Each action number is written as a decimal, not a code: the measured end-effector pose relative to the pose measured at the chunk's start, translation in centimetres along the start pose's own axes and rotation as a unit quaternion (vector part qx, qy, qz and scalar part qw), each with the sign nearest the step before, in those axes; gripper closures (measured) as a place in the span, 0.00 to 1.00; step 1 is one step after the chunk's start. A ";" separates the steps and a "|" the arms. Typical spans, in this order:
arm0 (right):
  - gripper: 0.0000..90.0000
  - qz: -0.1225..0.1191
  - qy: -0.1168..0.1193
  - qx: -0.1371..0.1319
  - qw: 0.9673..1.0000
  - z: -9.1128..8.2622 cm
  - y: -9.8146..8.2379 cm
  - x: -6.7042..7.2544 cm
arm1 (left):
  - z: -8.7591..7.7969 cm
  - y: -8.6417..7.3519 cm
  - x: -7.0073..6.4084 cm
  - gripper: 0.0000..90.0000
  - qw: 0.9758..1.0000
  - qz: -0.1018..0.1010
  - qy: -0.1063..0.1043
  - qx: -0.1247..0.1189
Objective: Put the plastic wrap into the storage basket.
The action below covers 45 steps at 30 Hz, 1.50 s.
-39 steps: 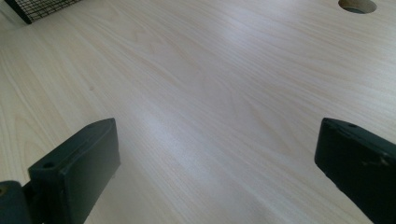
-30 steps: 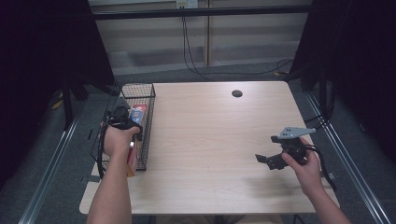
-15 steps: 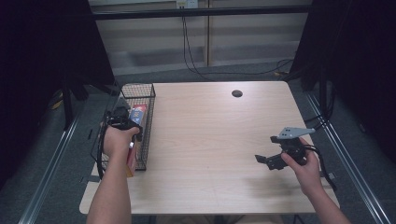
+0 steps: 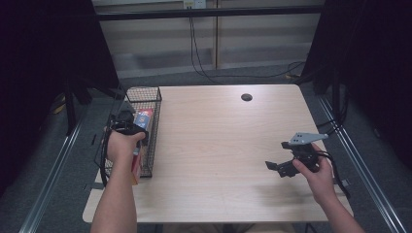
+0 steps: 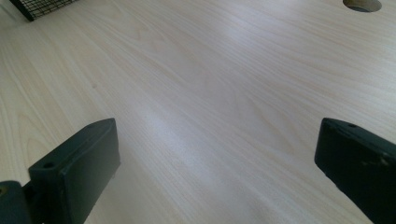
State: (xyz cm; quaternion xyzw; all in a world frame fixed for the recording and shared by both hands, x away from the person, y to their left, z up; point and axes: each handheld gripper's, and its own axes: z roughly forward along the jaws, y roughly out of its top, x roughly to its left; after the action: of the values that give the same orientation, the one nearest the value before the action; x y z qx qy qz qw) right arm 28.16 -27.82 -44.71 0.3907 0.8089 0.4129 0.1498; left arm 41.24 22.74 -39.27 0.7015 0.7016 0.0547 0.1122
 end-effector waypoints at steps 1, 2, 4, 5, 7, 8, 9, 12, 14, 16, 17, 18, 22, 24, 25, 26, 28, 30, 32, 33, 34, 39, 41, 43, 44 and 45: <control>0.00 0.000 0.001 0.000 1.000 0.0 0.0 0.0 | -0.2 0.0 0.2 0.35 1.000 0.002 -0.005 -0.001; 0.00 0.000 0.001 0.000 1.000 0.0 0.0 0.0 | -0.2 0.0 0.2 0.34 1.000 0.002 -0.005 -0.001; 0.00 0.000 0.001 -0.001 1.000 0.0 0.0 0.0 | -0.8 0.1 0.4 0.32 1.000 -0.003 -0.001 -0.012; 0.00 0.000 0.001 -0.001 1.000 0.0 0.0 0.0 | -1.0 0.1 0.3 0.31 1.000 -0.007 -0.002 -0.016; 0.00 0.000 0.000 0.000 1.000 0.0 0.0 0.1 | -1.5 0.1 0.5 0.29 1.000 -0.005 -0.006 -0.020; 0.00 -0.001 0.000 0.001 1.000 0.0 0.0 0.1 | -1.6 0.1 0.4 0.29 1.000 -0.009 -0.008 -0.024; 0.00 -0.001 0.000 0.001 1.000 0.0 -0.1 0.1 | -1.8 0.2 0.5 0.28 1.000 -0.003 -0.011 -0.025; 0.00 -0.001 -0.001 0.000 1.000 -0.1 -0.1 0.2 | -2.2 0.2 0.3 0.26 0.999 -0.002 -0.017 -0.031; 0.00 0.000 -0.004 0.000 1.000 -0.2 -0.1 0.2 | -2.4 0.3 0.3 0.25 0.999 0.006 -0.016 -0.036; 0.00 0.002 -0.003 0.000 1.000 -0.2 -0.1 0.2 | -2.6 0.3 0.3 0.24 0.999 0.005 -0.018 -0.039; 0.00 0.002 -0.003 -0.001 1.000 -0.2 -0.1 0.2 | -2.8 0.3 0.0 0.24 0.999 -0.002 -0.025 -0.048; 0.00 0.002 -0.003 -0.001 1.000 -0.2 -0.1 0.2 | -3.1 0.4 -0.2 0.23 0.998 0.005 -0.027 -0.049; 0.00 0.000 0.000 0.001 1.000 -0.1 -0.1 0.2 | -3.7 0.5 -0.7 0.22 0.998 0.013 -0.030 -0.059; 0.00 -0.002 -0.002 0.001 1.000 0.0 -0.1 0.2 | -4.2 0.7 -1.2 0.21 0.997 0.019 -0.037 -0.063; 0.00 -0.001 -0.001 0.002 1.000 0.0 -0.1 0.2 | -4.4 0.7 -1.4 0.21 0.997 0.019 -0.042 -0.067; 0.00 -0.002 -0.002 0.002 1.000 -0.1 -0.1 0.2 | -4.5 0.7 -1.5 0.21 0.996 0.027 -0.040 -0.069; 0.00 -0.004 0.000 0.002 1.000 0.0 0.0 0.2 | -4.6 0.7 -1.7 0.20 0.996 0.033 -0.042 -0.069; 0.00 -0.005 0.000 0.002 1.000 0.0 0.0 0.3 | -4.9 0.8 -2.3 0.19 0.995 0.041 -0.052 -0.075; 0.00 -0.008 -0.001 0.004 1.000 0.1 0.1 0.4 | -5.0 0.8 -2.7 0.18 0.994 0.044 -0.057 -0.079; 0.00 -0.009 0.002 0.004 1.000 0.1 0.1 0.4 | -5.1 0.8 -2.8 0.18 0.994 0.047 -0.059 -0.080; 0.00 -0.010 0.001 0.003 1.000 0.1 0.1 0.5 | -5.3 0.8 -3.1 0.18 0.993 0.051 -0.062 -0.082; 0.00 -0.011 -0.002 0.005 1.000 0.1 0.1 0.4 | -5.4 0.7 -4.2 0.17 0.992 0.070 -0.068 -0.083; 0.00 -0.010 0.000 0.006 1.000 0.2 0.1 0.5 | -5.5 0.7 -4.5 0.16 0.991 0.071 -0.074 -0.086; 0.00 -0.010 -0.002 0.006 1.000 0.2 0.1 0.5 | -5.5 0.7 -5.0 0.16 0.990 0.076 -0.079 -0.087; 0.00 -0.011 -0.002 0.006 1.000 0.1 0.1 0.5 | -5.5 0.7 -5.2 0.16 0.990 0.079 -0.081 -0.089; 0.00 -0.011 0.000 0.005 1.000 0.1 0.1 0.4 | -5.6 0.7 -5.4 0.16 0.989 0.085 -0.081 -0.091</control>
State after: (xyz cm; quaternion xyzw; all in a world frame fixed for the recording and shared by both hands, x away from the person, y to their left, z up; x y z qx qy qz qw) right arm 27.99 -27.38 -44.71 0.3827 0.8153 0.4069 0.1526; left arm 40.54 17.83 -33.24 0.7474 0.6203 0.0704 0.2274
